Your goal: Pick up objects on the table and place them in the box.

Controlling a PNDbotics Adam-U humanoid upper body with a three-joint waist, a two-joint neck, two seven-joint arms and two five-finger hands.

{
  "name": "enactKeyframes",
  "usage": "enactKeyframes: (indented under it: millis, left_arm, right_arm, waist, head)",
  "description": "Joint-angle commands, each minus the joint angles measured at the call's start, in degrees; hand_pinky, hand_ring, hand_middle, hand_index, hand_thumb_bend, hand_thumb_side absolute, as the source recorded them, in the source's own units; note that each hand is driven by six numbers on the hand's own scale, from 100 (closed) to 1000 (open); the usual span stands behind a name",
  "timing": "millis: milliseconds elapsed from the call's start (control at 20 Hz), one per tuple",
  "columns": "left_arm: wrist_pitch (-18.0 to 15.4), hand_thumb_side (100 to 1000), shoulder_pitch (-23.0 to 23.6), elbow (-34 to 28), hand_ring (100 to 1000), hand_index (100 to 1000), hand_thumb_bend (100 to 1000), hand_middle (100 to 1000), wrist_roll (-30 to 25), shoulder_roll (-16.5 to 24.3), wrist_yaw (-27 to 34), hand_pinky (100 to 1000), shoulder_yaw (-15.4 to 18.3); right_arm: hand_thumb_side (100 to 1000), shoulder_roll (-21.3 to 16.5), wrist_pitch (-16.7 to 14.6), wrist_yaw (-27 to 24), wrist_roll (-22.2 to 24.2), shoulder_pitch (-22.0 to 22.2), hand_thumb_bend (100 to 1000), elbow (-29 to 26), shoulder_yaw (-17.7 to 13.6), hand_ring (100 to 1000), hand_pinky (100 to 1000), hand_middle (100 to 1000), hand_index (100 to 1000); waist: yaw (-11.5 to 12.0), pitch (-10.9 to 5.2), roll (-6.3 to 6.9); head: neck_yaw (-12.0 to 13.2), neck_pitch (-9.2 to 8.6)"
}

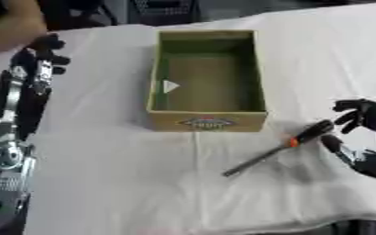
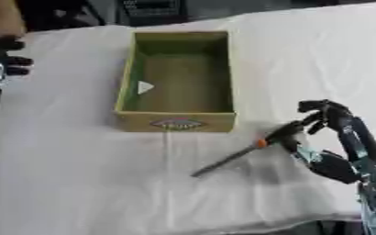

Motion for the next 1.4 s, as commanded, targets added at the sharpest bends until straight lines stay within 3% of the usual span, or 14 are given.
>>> enactKeyframes:
  millis: [50, 700, 1100, 1400]
  left_arm:
    - [-0.2, 1000, -0.2, -1.1, 715, 887, 124, 779, 0.0, 0.3, 0.1, 698, 0.4]
    - [-0.2, 1000, -0.1, -1.1, 715, 887, 124, 779, -0.1, 0.3, 0.1, 698, 0.3]
    - [-0.3, 1000, -0.1, -1.0, 715, 887, 125, 779, -0.3, 0.6, 0.0, 698, 0.0]
    - [-0.3, 1000, -0.1, -1.1, 715, 888, 126, 779, -0.3, 0.7, 0.1, 698, 0.1]
  right_arm:
    - [545, -0.3, -0.1, 0.2, 0.0, -0.2, 605, -1.2, -0.5, 603, 513, 690, 808]
    - [545, -1.1, -0.2, 0.6, 0.1, -0.2, 603, -1.2, -0.5, 607, 518, 692, 807]
    - [548, -14.0, -2.0, 1.6, -1.9, 0.8, 581, -3.7, -0.8, 624, 545, 704, 799]
    - [549, -17.0, -2.6, 2.1, -2.6, 1.2, 576, -4.1, -1.0, 628, 550, 707, 799]
  waist:
    - [0.1, -0.60, -0.16]
    - [0.1, -0.58, -0.18]
    - [0.4, -0.50, -0.49]
    - [0.5, -0.39, -0.53]
  head:
    - [0.1, -0.04]
    - [0.2, -0.04]
    - [0.4, -0.04]
    - [0.3, -0.04]
